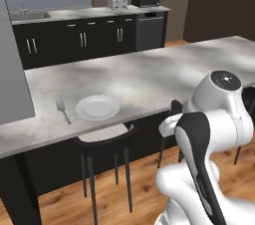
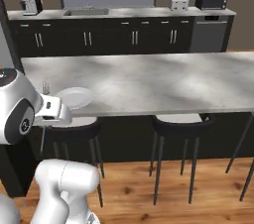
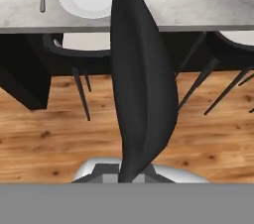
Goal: Take the fork and place it on the left side of the plate. Then take the spoon and place it on the right side of the plate. Make sure they're directly next to the plate.
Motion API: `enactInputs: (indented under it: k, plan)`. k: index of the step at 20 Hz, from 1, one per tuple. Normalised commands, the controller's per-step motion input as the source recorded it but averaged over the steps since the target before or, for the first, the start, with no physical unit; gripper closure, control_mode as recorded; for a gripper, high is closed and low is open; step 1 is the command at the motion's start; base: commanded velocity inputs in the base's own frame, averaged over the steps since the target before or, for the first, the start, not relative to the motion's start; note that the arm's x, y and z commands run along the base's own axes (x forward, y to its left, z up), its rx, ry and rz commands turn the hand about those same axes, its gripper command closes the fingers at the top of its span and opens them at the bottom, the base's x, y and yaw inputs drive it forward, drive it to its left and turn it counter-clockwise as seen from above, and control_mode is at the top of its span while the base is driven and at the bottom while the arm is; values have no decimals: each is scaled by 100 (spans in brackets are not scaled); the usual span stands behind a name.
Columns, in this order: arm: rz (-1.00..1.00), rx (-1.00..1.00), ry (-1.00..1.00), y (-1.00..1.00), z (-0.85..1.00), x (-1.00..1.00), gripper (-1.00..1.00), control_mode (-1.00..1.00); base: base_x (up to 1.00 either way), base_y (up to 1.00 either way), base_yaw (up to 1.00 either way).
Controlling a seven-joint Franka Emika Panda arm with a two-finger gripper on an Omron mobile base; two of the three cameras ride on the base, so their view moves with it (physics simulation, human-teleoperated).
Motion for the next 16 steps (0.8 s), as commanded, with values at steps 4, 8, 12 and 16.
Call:
enactInputs:
  k: [4,8,12,16]
  plan:
    - [0,0,0,0,0,0,100,100,82,-47,1]
    - [0,0,0,0,0,0,100,100,94,-8,0]
    - [0,0,0,0,0,0,100,100,83,15,1]
    - [0,0,0,0,0,0,100,100,70,35,3]
